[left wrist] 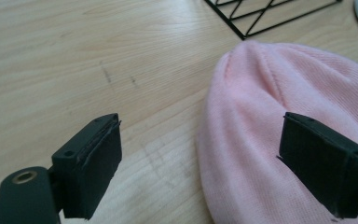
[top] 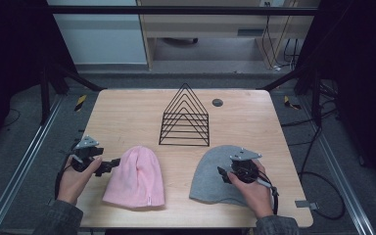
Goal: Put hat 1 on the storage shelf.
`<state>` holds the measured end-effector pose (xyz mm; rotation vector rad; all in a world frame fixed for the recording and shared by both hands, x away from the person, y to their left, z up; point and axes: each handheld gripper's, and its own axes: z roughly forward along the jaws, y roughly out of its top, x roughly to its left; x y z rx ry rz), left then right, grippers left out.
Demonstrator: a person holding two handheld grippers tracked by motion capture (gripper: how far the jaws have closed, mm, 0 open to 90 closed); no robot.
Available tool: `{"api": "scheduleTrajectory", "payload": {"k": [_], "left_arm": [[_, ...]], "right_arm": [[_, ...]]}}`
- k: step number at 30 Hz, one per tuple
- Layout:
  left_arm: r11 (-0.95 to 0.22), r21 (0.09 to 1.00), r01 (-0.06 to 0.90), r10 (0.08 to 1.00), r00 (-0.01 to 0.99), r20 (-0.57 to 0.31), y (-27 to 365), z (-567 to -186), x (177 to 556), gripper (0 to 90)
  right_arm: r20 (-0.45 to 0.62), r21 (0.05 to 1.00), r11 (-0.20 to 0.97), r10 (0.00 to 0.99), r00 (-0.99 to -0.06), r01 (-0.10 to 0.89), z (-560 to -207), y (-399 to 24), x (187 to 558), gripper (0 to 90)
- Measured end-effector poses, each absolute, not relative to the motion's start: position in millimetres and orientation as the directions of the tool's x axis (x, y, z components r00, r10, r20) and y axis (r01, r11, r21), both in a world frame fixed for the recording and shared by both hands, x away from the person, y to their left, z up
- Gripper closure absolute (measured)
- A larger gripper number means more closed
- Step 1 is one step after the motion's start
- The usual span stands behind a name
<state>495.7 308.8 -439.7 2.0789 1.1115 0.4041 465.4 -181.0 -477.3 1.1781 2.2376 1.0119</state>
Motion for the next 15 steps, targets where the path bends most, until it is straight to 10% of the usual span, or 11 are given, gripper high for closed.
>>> {"api": "scheduleTrajectory", "payload": {"k": [9, 15], "left_arm": [[-0.452, 0.656, 0.605, 0.782, 0.622, -0.035, 284, -426, 533, 18.4], [-0.453, 0.666, 0.592, 0.771, 0.635, -0.04, 274, -441, 526, 19.9]], "right_arm": [[-0.024, 0.769, 0.355, 0.847, -0.532, 0.531, -478, -188, 464, 37.7], [0.021, 0.755, 0.318, 0.862, -0.507, 0.573, -477, -186, 468, 23.1]]}}
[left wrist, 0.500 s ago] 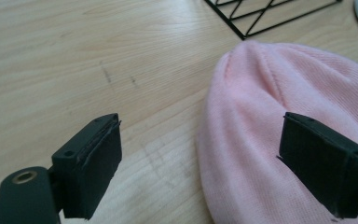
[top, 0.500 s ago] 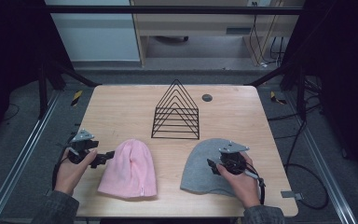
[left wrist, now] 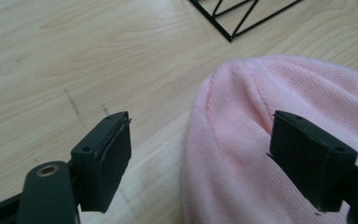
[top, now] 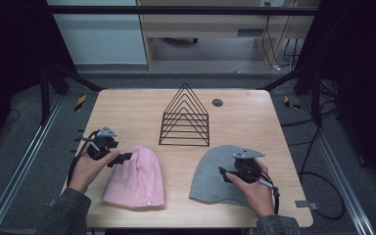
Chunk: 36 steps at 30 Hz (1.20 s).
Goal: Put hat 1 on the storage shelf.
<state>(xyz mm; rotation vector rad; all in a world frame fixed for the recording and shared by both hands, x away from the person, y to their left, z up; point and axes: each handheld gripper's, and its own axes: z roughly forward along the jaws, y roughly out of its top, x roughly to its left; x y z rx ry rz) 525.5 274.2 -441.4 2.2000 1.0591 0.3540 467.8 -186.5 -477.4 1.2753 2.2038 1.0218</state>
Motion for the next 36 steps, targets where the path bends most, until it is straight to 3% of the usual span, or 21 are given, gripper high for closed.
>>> {"api": "scheduleTrajectory", "payload": {"k": [7, 15, 22, 27, 30, 36], "left_arm": [[-0.455, 0.668, 0.589, 0.771, 0.635, -0.036, 264, -445, 523, 19.5], [-0.488, 0.636, 0.598, 0.773, 0.634, -0.003, 260, -454, 526, 26.9], [-0.483, 0.608, 0.63, 0.78, 0.625, -0.027, 262, -467, 532, 33.7], [-0.486, 0.598, 0.637, 0.76, 0.646, -0.07, 257, -471, 535, 52.7], [-0.498, 0.589, 0.636, 0.758, 0.65, -0.061, 254, -471, 534, 70.1], [-0.507, 0.591, 0.627, 0.756, 0.653, -0.044, 254, -468, 532, 82.1]], "right_arm": [[0.019, 0.77, 0.313, 0.859, -0.511, 0.556, -473, -187, 465, 27.6], [0.03, 0.755, 0.317, 0.858, -0.513, 0.574, -475, -187, 467, 29.9], [0.035, 0.748, 0.323, 0.853, -0.521, 0.58, -476, -185, 467, 29.8], [0.031, 0.746, 0.331, 0.85, -0.527, 0.578, -476, -183, 467, 29.6], [0.033, 0.749, 0.328, 0.849, -0.527, 0.576, -476, -183, 467, 29.5], [0.029, 0.747, 0.331, 0.85, -0.526, 0.576, -476, -183, 467, 29.4]]}}
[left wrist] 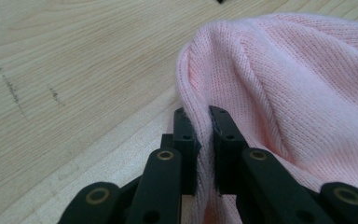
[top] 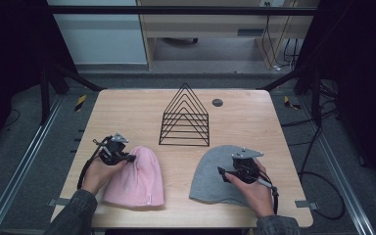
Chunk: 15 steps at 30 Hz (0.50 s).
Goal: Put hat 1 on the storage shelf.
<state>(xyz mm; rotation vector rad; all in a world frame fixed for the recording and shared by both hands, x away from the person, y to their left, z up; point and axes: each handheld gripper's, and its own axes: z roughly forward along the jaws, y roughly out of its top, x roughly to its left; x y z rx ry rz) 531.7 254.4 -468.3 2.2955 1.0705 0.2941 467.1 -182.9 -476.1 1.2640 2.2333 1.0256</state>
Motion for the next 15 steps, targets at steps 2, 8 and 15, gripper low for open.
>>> {"api": "scheduleTrajectory", "payload": {"k": [2, 8, 15], "left_arm": [[-0.505, 0.602, 0.618, 0.759, 0.65, -0.031, 255, -465, 528, 82.6], [-0.502, 0.667, 0.55, 0.748, 0.663, 0.016, 255, -442, 509, 83.2], [-0.481, 0.752, 0.45, 0.716, 0.696, 0.042, 246, -401, 487, 83.8]], "right_arm": [[0.028, 0.748, 0.331, 0.85, -0.526, 0.575, -476, -183, 467, 29.2], [0.026, 0.752, 0.329, 0.852, -0.524, 0.572, -476, -183, 467, 28.6], [0.021, 0.754, 0.329, 0.853, -0.521, 0.569, -475, -183, 465, 27.9]]}}
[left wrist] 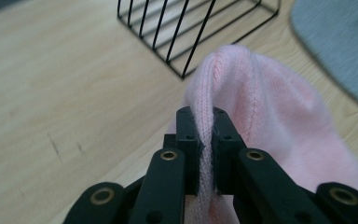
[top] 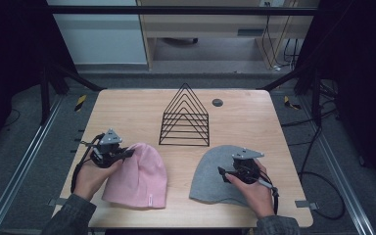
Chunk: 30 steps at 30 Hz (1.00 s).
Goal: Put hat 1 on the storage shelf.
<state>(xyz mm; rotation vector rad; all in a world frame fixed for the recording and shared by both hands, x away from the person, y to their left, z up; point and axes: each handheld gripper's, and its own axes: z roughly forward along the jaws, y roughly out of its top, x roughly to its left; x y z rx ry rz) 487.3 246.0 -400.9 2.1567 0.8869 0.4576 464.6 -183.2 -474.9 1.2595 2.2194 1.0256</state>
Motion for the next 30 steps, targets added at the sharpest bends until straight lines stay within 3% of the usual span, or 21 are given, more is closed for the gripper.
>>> {"api": "scheduleTrajectory", "payload": {"k": [5, 24, 30], "left_arm": [[-0.492, 0.796, 0.353, 0.682, 0.725, 0.1, 232, -365, 472, 83.9], [-0.545, 0.795, 0.267, 0.663, 0.718, 0.213, 202, -291, 489, 83.9], [-0.535, 0.808, 0.248, 0.651, 0.731, 0.206, 194, -270, 488, 83.8]], "right_arm": [[-0.004, 0.771, 0.341, 0.847, -0.532, 0.537, -465, -177, 458, 26.1], [-0.057, 0.797, 0.447, 0.725, -0.686, 0.407, -415, -120, 457, 27.8], [-0.047, 0.795, 0.466, 0.686, -0.726, 0.388, -409, -97, 460, 31.9]]}}
